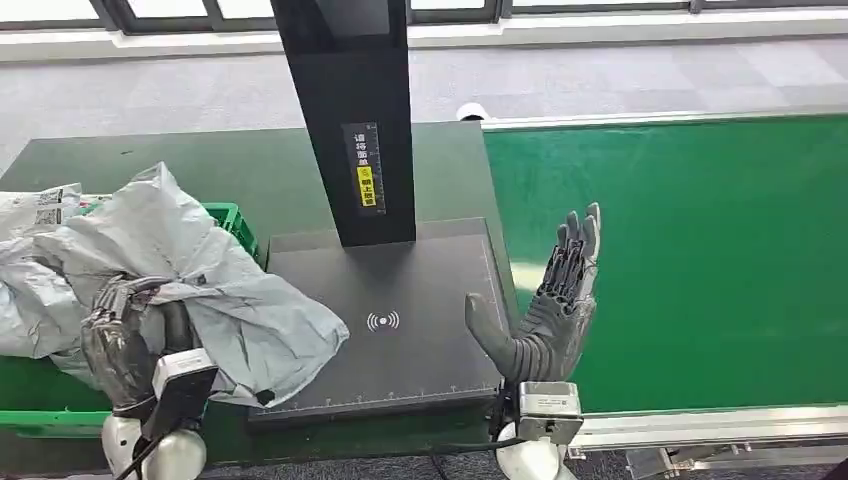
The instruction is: Moved the parcel from conveyor to table for the left to box.
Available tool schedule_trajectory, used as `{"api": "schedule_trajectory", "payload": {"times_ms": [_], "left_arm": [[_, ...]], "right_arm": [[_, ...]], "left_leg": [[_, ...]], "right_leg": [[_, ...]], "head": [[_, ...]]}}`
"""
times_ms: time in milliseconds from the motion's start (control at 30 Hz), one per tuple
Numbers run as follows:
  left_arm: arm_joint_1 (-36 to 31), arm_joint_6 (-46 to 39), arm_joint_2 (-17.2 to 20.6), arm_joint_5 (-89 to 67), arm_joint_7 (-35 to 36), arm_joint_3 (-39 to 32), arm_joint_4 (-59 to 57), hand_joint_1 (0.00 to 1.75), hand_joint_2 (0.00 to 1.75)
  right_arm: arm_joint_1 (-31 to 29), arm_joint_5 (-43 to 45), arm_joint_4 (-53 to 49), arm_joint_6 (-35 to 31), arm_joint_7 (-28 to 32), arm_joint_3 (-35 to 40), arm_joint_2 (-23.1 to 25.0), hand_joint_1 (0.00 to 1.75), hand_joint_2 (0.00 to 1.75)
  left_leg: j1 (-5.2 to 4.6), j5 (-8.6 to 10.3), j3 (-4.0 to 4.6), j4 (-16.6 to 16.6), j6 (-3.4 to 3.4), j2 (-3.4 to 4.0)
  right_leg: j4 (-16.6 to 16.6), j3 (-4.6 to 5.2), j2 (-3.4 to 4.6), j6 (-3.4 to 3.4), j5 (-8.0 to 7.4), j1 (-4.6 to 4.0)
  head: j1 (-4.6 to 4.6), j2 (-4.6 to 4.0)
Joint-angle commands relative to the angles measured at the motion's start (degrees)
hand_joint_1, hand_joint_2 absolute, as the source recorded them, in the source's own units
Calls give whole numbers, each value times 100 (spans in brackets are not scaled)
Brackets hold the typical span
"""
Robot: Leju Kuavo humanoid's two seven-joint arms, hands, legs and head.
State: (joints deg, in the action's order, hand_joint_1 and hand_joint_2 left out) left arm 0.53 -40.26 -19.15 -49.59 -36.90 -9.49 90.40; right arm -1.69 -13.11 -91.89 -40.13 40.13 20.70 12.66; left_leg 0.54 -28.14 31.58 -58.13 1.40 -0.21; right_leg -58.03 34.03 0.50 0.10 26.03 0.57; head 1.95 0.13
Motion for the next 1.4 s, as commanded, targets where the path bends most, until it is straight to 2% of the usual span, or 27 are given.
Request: {"api": "schedule_trajectory", "payload": {"times_ms": [33, 233, 333, 367, 467, 633, 667, 700, 767, 867, 967, 1033, 1067, 1233, 1300, 1333, 1367, 1400], "left_arm": [[-186, 26, -85, -5, -105, -1022, 569, 175, 175], [-186, 26, -85, -5, -105, -1022, 569, 175, 175], [-719, 26, -85, -114, -44, -1644, -484, 175, 175], [-1098, 26, -85, -240, -87, -2039, -1153, 175, 175], [-1872, 26, 270, -299, -310, -3000, -2792, 175, 175], [-1872, 26, 270, -299, -310, -3000, -2792, 175, 175], [-2023, 26, 273, -435, -310, -3333, -3103, 175, 175], [-2170, 26, 365, -674, 17, -3652, -3484, 175, 175], [-2628, 26, 601, -1067, -258, -4555, -4242, 175, 175], [-2847, 26, 717, -1443, -310, -5164, -4680, 175, 175], [-2881, 26, 701, -1564, -310, -5383, -4796, 175, 175], [-2881, 26, 701, -1564, -310, -5383, -4796, 175, 175], [-2888, 26, 694, -1602, -290, -5408, -4793, 175, 175], [-3023, 26, 642, -1584, -310, -5571, -4719, 175, 175], [-2745, 26, 518, -829, -310, -4855, -4134, 175, 175], [-2519, 26, 399, -425, -310, -4445, -3574, 175, 175], [-2519, 26, 399, -425, -310, -4445, -3574, 175, 175], [-2519, 26, 399, -425, -310, -4445, -3574, 175, 175]], "right_arm": [[-111, 20, 133, 13, -13, -20, -146, 0, 175], [-111, 20, 133, 13, -13, -20, -146, 0, 175], [-131, 82, 150, 13, -13, 58, -167, 0, 175], [-115, 89, 149, 13, -13, 73, -161, 0, 175], [-84, 119, 161, 13, -13, 118, -166, 0, 175], [-84, 119, 161, 13, -13, 118, -166, 0, 175], [-78, 117, 184, 13, -13, 145, -183, 0, 175], [-86, 155, 170, 13, -13, 209, -218, 0, 175], [-102, 207, 170, 13, -13, 258, -227, 0, 175], [-127, 254, 212, 17, -13, 300, -250, 0, 175], [-119, 277, 262, 39, -13, 289, -259, 0, 175], [-119, 277, 262, 39, -13, 289, -259, 0, 175], [-113, 285, 269, 44, -13, 284, -260, 0, 175], [-28, 197, 279, 13, -13, 221, -214, 0, 175], [21, 159, 245, 13, -13, 187, -176, 0, 175], [39, 142, 230, 13, -13, 173, -157, 0, 175], [39, 142, 230, 13, -13, 173, -157, 0, 175], [39, 142, 230, 13, -13, 173, -157, 0, 175]], "left_leg": [[2, 1, -3, 6, -3, 16], [0, 4, -8, 12, -5, 4], [-2, 7, -11, 16, -5, -1], [-4, 8, -11, 14, -3, -4], [-8, 22, -22, 32, -2, -18], [-3, 15, -13, 13, 7, -2], [-3, 19, -15, 22, 6, 7], [-2, 13, -13, 13, 7, 6], [-4, 19, -24, 23, 8, -1], [-1, 15, -12, 13, 8, 1], [-13, 29, -46, 48, 5, -13], [-26, -2, -21, 55, 7, 2], [-29, -8, -50, 59, 8, -6], [-35, 26, -62, 111, 7, -11], [-38, 12, -97, 112, 9, -22], [-33, 23, -83, 126, 11, -16], [-38, 6, -126, 123, 14, -25], [-32, 18, -105, 133, 16, -14]], "right_leg": [[7, 2, 10, -2, -6, -3], [14, -6, -2, -1, -6, -5], [16, -9, -7, 0, -7, -2], [12, -9, -8, -1, -5, 0], [25, -20, -23, -3, -12, 4], [10, -10, -8, -9, -12, -1], [18, -8, -4, -11, -18, -2], [9, -5, -2, -15, -14, -1], [16, -15, -7, -15, -15, -1], [9, -9, -2, -15, -15, -4], [18, -41, -21, -12, -10, 19], [13, -53, -8, -15, 5, 27], [12, -79, -19, -21, 20, 30], [27, -77, -26, -33, -3, 45], [8, -102, -34, -40, 15, 57], [19, -84, -30, -50, 6, 53], [2, -121, -36, -54, 29, 57], [12, -99, -27, -59, 14, 51]], "head": [[0, 0], [0, 0], [0, 0], [0, 0], [0, 0], [-2, 0], [-2, 0], [-2, 0], [0, 0], [4, 0], [0, 0], [-2, 0], [0, 0], [0, 0], [0, 0], [0, 0], [0, 0], [0, 0]]}}
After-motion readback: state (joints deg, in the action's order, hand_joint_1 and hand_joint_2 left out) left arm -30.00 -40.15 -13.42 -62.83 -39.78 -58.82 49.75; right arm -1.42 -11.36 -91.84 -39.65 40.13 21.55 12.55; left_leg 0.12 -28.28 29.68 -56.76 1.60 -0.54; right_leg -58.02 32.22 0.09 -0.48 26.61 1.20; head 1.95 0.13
